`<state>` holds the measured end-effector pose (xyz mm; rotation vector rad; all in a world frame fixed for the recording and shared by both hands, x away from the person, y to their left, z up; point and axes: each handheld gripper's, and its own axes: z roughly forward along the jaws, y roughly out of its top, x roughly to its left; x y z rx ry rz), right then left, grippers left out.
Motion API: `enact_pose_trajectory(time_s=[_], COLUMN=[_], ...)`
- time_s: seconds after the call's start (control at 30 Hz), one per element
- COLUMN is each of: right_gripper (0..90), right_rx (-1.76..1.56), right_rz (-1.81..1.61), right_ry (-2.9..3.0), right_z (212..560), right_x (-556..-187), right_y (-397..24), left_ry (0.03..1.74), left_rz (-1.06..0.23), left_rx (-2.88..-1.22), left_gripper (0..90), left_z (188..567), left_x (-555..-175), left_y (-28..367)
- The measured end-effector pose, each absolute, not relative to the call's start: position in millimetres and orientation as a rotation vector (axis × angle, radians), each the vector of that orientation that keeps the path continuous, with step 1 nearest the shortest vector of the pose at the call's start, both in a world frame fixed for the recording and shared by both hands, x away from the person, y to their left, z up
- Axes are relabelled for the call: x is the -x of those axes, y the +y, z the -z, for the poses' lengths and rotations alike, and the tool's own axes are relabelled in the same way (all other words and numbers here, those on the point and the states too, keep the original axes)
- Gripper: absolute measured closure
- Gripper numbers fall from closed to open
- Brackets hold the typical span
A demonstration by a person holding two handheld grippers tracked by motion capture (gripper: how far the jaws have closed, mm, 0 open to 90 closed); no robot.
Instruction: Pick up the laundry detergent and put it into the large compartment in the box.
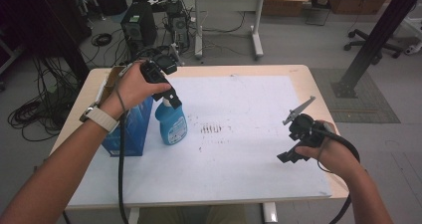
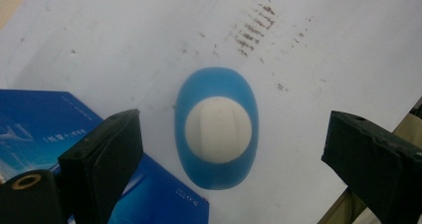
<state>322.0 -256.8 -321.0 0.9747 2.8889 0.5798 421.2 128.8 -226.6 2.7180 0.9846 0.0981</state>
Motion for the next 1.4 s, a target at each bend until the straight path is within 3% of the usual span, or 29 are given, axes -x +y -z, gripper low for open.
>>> enact_pose_trajectory(time_s=[1.4], right_gripper=[10.5], right_rx=[-0.981], right_rz=[-0.578], right_ry=[2.895], right_z=[325.4], right_x=[-323.0], right_y=[-257.4], left_ry=[0.976], left_rz=[-0.080], left_rx=[-2.745], left_gripper=[9.3], left_z=[267.4], left_x=[-428.5], left_y=[128.0])
